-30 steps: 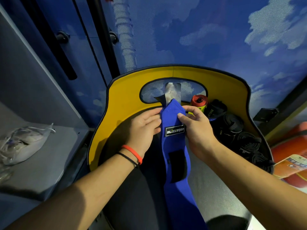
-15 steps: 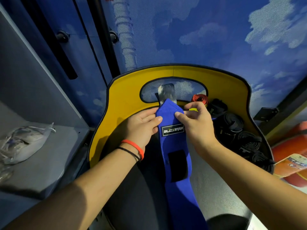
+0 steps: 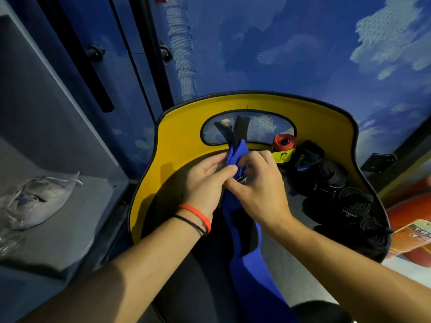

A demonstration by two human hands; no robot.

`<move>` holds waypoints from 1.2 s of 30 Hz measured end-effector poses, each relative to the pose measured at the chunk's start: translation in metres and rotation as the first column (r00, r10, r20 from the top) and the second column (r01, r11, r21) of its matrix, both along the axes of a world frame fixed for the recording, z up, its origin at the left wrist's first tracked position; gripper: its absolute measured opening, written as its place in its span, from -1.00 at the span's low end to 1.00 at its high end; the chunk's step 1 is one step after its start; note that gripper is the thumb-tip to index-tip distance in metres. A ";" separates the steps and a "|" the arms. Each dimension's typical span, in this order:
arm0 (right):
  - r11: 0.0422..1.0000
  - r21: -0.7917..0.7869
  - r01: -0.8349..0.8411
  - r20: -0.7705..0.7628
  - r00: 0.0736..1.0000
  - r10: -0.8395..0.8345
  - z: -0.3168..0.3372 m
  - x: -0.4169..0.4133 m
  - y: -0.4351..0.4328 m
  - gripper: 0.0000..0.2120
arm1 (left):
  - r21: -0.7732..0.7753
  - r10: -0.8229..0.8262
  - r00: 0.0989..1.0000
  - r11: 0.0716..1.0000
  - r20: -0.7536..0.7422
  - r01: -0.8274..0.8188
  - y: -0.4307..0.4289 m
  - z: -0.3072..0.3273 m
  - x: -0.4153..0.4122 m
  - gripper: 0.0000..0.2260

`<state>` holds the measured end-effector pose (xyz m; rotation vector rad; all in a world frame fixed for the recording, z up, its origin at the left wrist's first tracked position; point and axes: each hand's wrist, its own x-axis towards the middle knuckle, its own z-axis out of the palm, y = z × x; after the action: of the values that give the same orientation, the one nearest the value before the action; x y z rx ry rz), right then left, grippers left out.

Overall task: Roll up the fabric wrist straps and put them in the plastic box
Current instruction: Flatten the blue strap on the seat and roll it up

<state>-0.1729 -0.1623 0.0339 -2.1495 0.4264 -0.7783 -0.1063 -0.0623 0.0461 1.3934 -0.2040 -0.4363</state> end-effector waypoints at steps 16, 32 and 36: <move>0.785 0.615 -0.070 0.091 0.996 0.018 0.003 0.011 -0.021 -0.89 | 0.352 -0.063 0.965 0.936 0.255 -0.032 0.012 -0.003 0.033 -0.80; 0.977 0.214 -0.026 -0.367 0.924 0.105 -0.004 -0.001 -0.025 -0.63 | 0.289 0.128 0.985 0.945 0.113 -0.156 0.007 -0.011 0.053 -0.67; 0.970 0.242 -0.010 -0.407 0.907 0.111 -0.007 0.000 -0.024 -0.65 | 0.314 0.173 0.965 0.921 0.196 -0.229 -0.003 -0.013 0.045 -0.60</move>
<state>-0.1729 -0.1864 0.0269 -2.0849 0.6351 -0.2073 -0.0615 -0.0654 0.0334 1.7690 -0.1207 -0.1870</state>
